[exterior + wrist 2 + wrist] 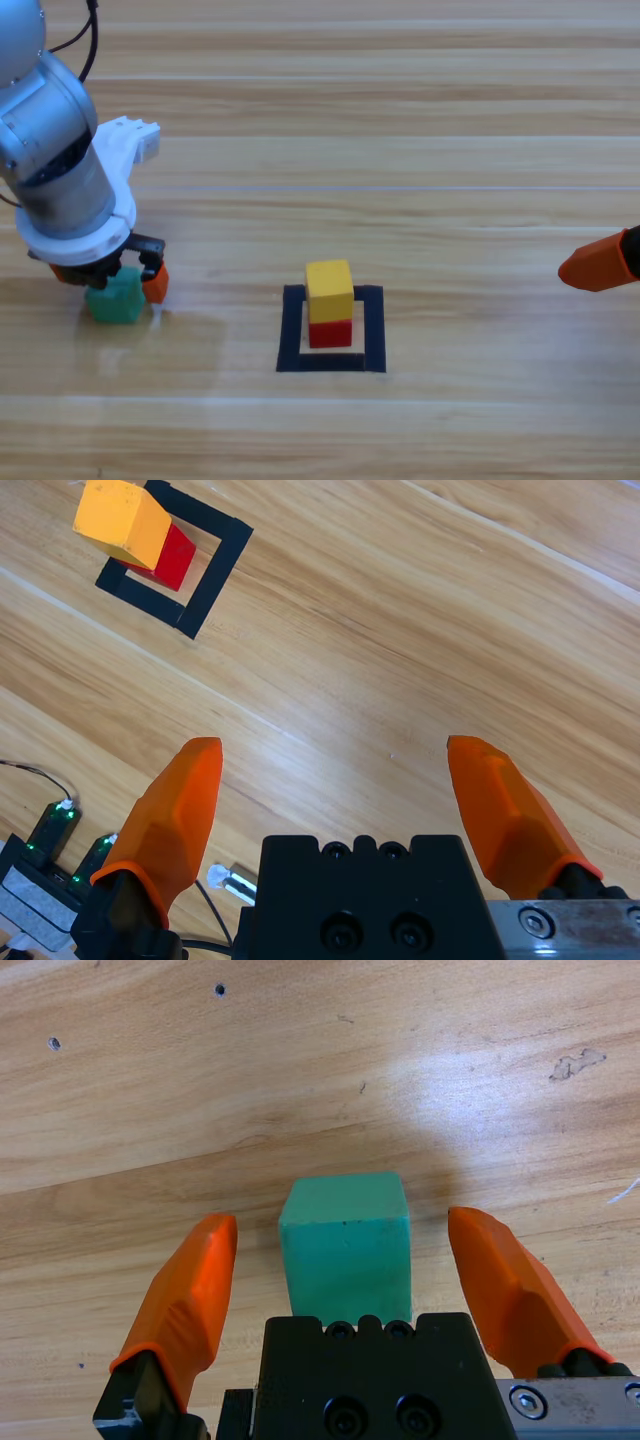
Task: Stack the blocks in the rectangular block: red at the bottom, yellow in the middle, green on top
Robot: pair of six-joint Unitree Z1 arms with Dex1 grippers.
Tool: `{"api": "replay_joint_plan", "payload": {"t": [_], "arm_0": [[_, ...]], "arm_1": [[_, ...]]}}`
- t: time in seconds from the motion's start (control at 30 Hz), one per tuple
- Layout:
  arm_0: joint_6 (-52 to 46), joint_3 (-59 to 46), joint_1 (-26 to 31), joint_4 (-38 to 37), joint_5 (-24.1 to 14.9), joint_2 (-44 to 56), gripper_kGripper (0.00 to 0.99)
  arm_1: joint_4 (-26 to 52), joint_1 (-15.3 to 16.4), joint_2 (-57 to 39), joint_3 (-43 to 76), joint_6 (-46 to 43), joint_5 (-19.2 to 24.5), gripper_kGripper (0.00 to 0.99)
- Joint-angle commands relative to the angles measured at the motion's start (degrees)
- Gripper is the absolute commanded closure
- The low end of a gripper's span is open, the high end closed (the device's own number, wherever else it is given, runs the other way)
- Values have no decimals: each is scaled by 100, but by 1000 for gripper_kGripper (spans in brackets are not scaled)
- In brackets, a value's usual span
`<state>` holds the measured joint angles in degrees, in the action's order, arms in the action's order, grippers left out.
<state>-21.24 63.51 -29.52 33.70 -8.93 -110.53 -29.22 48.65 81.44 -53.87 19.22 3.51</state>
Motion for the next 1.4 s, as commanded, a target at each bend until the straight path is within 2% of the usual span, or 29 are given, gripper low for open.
{"api": "replay_joint_plan", "payload": {"t": [0.03, 0.13, 0.23, 0.33, 0.5, 0.7, 0.83, 1.1, 1.27, 1.4], "arm_0": [[15, -50, -98, -65, -12, -170, 86], [15, -102, -98, -74, 23, -144, 149], [15, -155, -89, -91, 32, -179, 292], [32, -278, -89, -188, 84, -179, 363], [76, -313, -89, -188, 84, -179, 672], [129, -305, -80, -188, 111, -38, 915], [182, -120, -89, -179, 330, 296, 916], [-82, 609, -186, 366, 805, 1139, 952], [-565, 1383, -511, 823, 831, 832, 953], [-943, 2754, -933, 1798, 603, 181, 979]], "arm_1": [[100, -137, 215, 87, 3, 71, 0], [100, -137, 223, 96, -6, 62, 0], [100, -137, 285, 96, 3, 62, 0], [100, -137, 303, 105, 3, 62, 0], [100, -137, 294, 105, 3, 71, 0], [100, -137, 320, 114, 3, 71, 0], [100, -137, 320, 114, 3, 71, 0], [92, -137, 311, 131, -6, 71, 0], [92, -137, 311, 123, -6, 62, 0], [92, -137, 311, 123, -6, 62, 0]]}}
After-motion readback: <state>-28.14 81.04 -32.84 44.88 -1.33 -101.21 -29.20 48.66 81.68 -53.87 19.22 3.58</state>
